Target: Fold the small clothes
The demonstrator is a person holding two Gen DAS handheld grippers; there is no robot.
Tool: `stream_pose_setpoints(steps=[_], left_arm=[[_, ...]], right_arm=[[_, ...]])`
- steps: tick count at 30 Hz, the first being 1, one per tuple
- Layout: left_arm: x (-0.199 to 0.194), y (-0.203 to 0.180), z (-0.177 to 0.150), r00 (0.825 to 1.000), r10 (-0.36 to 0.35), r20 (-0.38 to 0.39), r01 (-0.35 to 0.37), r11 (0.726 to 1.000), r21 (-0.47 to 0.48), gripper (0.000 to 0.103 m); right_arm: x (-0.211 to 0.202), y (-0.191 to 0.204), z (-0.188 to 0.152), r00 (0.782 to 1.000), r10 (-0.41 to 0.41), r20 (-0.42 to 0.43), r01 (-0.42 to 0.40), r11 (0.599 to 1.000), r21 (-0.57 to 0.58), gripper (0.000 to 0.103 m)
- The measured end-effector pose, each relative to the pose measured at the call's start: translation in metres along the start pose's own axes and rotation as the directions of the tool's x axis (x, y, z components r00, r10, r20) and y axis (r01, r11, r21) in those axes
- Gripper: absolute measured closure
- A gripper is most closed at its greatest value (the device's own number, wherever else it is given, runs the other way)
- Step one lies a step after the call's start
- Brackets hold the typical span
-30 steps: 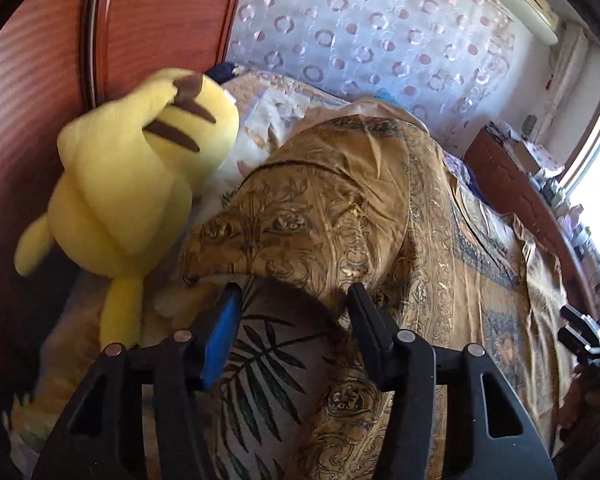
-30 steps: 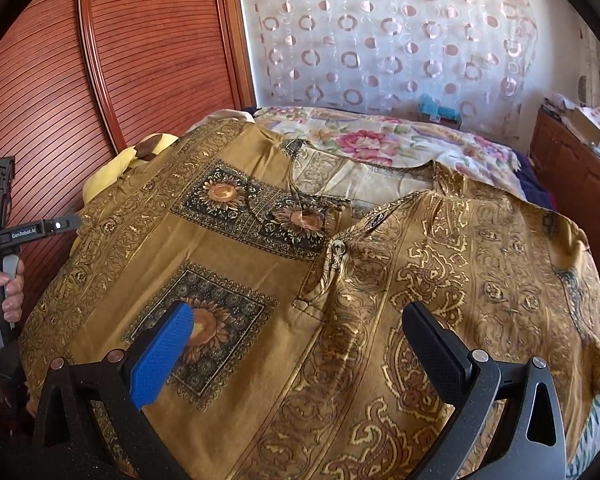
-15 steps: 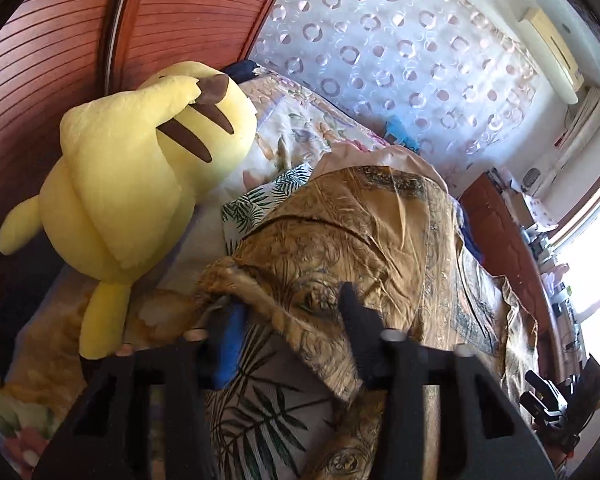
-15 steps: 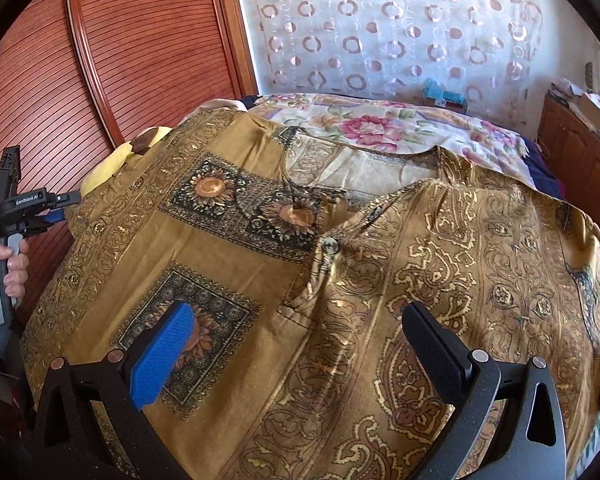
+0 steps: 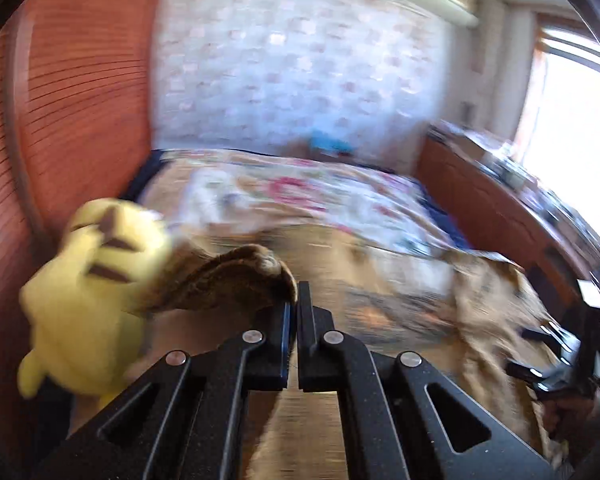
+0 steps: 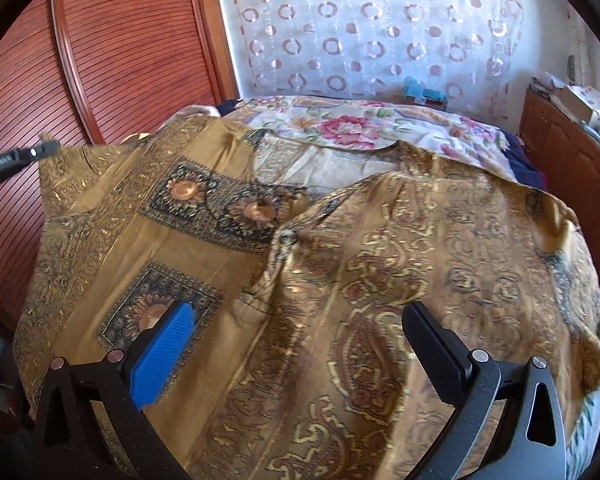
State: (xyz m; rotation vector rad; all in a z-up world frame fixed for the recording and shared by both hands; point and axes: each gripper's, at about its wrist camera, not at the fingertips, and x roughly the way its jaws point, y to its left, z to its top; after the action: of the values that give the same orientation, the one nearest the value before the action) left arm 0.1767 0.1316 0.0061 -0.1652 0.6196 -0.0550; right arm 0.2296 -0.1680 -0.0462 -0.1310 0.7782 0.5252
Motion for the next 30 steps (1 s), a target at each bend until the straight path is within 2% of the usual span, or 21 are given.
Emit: stream_pose_setpoints(steps=[4,7,10,11,12,13,14,16,17,18,21,24,27,30], left_arm=[[0.015,-0.047,-0.013,0.988,-0.131,-0.085,0.136,0.989,0.053,0.100],[0.024,-0.064,-0.030,0.978,-0.155,-0.141,0.167,0.982,0.084,0.100],[0.025,-0.067,-0.043,0.975,-0.131,-0.182,0.153,0.982,0.114,0.099],[0.023,-0.067,-0.046,0.975,-0.123,-0.185,0.147,0.982,0.122,0.092],[0.020,-0.065,-0.048,0.975,-0.121,-0.185,0.146,0.981,0.125,0.079],[0.016,-0.062,-0.049,0.977,-0.120,-0.178,0.143,0.983,0.119,0.073],[0.013,-0.056,-0.048,0.978,-0.117,-0.172,0.137,0.985,0.109,0.060],[0.007,-0.045,-0.045,0.982,-0.108,-0.155,0.123,0.988,0.091,0.047],[0.008,-0.039,-0.041,0.983,-0.107,-0.150,0.121,0.989,0.085,0.033],[0.005,-0.033,-0.040,0.985,-0.107,-0.138,0.119,0.990,0.080,0.027],[-0.004,-0.019,-0.038,0.990,-0.080,-0.115,0.088,0.993,0.073,0.027],[-0.008,-0.003,-0.040,0.996,-0.009,-0.093,0.016,0.997,0.076,0.027],[-0.009,0.017,-0.044,0.996,0.045,-0.080,-0.040,0.997,0.065,0.027],[-0.011,0.039,-0.048,0.995,0.076,-0.071,-0.074,0.997,0.022,0.027]], right_arm=[[-0.012,-0.007,-0.005,0.999,-0.030,0.017,0.030,0.999,0.026,0.000],[-0.019,-0.011,-0.009,0.999,-0.048,0.021,0.047,0.998,0.043,0.000],[-0.021,-0.009,-0.012,0.998,-0.060,0.017,0.059,0.997,0.050,0.000],[-0.021,-0.006,-0.012,0.998,-0.062,0.016,0.061,0.997,0.050,0.000],[-0.021,-0.004,-0.012,0.998,-0.062,0.016,0.061,0.997,0.049,0.000],[-0.021,-0.001,-0.011,0.998,-0.061,0.017,0.060,0.997,0.046,0.000],[-0.020,0.000,-0.007,0.998,-0.059,0.017,0.058,0.997,0.045,0.000],[-0.018,0.004,-0.001,0.999,-0.050,0.019,0.050,0.998,0.036,0.000],[-0.017,0.009,0.003,0.999,-0.047,0.022,0.046,0.999,0.024,0.000],[-0.016,0.013,0.005,0.999,-0.045,0.024,0.044,0.999,0.015,0.000],[-0.011,0.026,0.016,0.999,-0.020,0.028,0.020,1.000,-0.013,0.000],[-0.003,0.045,0.031,0.999,0.015,0.035,-0.013,0.998,-0.058,0.000],[0.009,0.070,0.050,0.995,0.089,0.038,-0.085,0.990,-0.110,0.006],[0.027,0.099,0.069,0.985,0.166,0.034,-0.158,0.973,-0.167,0.017]])
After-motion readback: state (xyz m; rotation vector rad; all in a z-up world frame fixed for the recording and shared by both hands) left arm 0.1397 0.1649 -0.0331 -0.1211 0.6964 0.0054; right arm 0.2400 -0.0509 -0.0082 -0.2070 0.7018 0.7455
